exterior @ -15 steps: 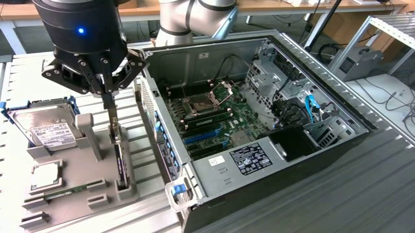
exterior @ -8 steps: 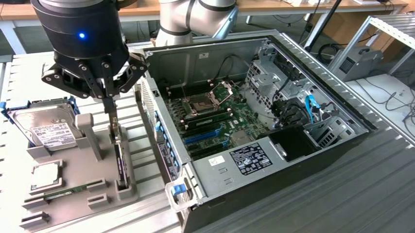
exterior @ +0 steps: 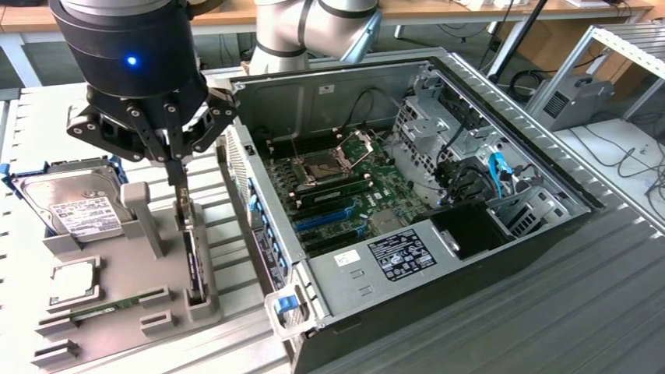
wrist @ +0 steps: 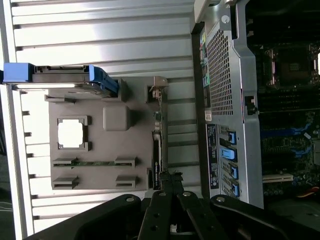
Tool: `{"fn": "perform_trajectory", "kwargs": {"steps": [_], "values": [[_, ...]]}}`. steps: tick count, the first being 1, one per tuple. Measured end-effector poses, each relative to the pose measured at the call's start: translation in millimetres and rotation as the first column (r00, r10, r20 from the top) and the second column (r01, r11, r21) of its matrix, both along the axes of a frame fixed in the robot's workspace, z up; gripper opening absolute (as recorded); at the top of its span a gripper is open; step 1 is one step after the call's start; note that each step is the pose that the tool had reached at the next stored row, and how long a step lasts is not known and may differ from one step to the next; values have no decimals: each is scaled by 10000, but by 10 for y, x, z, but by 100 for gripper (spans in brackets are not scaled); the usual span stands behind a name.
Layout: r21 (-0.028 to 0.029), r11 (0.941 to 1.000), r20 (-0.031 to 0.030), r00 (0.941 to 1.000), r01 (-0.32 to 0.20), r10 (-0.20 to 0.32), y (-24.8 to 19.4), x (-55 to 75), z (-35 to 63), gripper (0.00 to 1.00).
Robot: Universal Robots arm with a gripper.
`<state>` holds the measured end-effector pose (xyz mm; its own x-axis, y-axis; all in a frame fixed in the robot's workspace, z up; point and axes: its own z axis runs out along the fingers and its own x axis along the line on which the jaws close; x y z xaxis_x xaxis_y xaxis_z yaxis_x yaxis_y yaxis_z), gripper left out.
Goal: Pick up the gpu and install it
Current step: 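Reach for the gpu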
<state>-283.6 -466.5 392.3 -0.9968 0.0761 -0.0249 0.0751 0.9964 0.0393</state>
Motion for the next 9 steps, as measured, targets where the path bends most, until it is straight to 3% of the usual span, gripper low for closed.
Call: {"fn": "perform_trajectory", "kwargs": {"steps": [9], "values": [[-7, 10000, -1, 10000, 0, 0, -23, 0, 0, 11]]}}
